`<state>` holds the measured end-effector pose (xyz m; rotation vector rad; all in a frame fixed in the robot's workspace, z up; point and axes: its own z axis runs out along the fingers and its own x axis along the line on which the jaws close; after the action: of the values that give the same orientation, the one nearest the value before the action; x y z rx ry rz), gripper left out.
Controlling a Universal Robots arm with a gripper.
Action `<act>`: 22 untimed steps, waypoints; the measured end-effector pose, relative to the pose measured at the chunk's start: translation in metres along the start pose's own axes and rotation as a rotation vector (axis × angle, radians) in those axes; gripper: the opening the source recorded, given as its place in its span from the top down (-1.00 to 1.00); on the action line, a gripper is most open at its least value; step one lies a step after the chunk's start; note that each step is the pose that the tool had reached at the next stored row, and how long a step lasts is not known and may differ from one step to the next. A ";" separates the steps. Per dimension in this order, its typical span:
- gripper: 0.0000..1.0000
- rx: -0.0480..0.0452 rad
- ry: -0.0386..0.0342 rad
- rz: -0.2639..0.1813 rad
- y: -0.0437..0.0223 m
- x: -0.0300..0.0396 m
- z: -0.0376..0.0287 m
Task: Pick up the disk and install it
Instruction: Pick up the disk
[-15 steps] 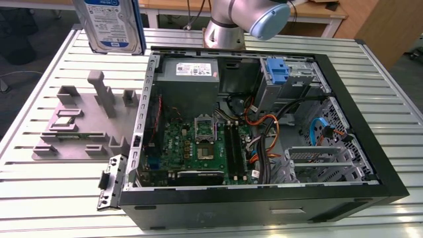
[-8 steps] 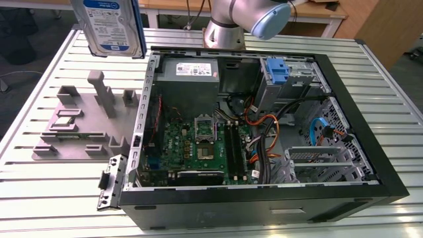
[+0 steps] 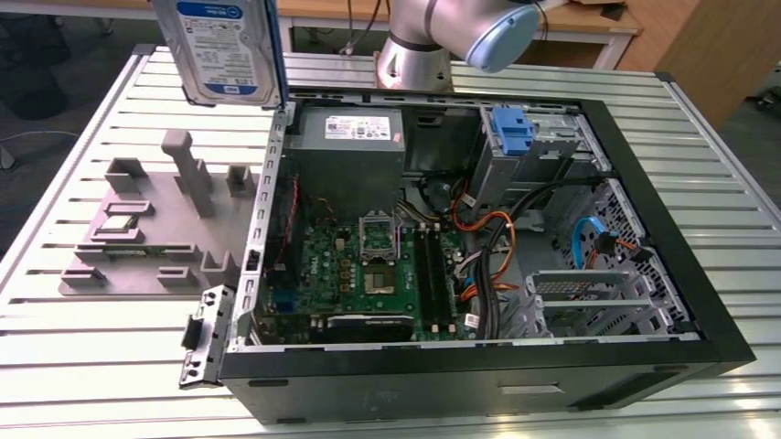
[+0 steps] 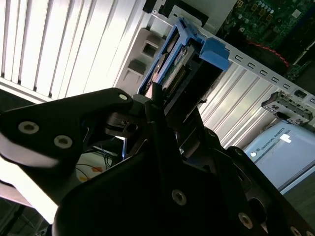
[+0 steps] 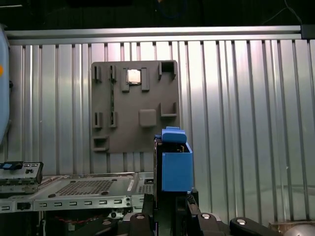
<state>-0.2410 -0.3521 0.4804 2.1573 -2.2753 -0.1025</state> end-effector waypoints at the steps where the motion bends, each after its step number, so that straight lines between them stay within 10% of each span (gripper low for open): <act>1: 0.30 0.0000 -0.0001 0.000 -0.0036 -0.0002 -0.0001; 22: 0.30 -0.0026 0.0001 0.000 -0.0965 -0.0053 -0.0046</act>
<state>-0.1443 -0.3520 0.4803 2.1557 -2.2740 -0.1054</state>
